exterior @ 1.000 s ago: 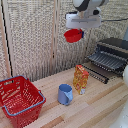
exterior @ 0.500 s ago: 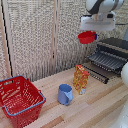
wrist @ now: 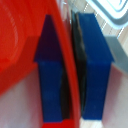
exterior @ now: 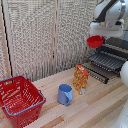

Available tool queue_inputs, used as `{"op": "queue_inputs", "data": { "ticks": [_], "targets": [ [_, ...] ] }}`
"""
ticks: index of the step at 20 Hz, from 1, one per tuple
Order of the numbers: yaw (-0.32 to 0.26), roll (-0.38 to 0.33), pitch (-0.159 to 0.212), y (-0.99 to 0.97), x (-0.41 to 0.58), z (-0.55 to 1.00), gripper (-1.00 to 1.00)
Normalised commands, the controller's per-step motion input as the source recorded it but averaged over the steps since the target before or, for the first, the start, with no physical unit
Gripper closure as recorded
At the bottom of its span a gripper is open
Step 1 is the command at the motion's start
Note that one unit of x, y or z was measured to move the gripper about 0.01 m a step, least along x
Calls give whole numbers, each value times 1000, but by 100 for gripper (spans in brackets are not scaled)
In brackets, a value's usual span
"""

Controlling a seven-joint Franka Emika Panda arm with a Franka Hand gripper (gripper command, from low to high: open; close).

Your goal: Extend the gripper towards the oven tray handle. Grasp the handle and carefully pull the tray out of the oven. Move the gripper above the red bowl. Grab the red bowl gently. Lift the bowl and place it onto the oven tray.

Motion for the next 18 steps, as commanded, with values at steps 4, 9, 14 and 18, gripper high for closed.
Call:
{"op": "queue_inputs", "data": {
  "ticks": [4,9,14,18],
  "targets": [
    [-160,0,0,-517,0,-184,100],
    [-140,0,11,-511,65,-199,100],
    [-50,-1,20,-468,65,-182,100],
    [9,0,29,-304,56,-87,100]
  ]
}}
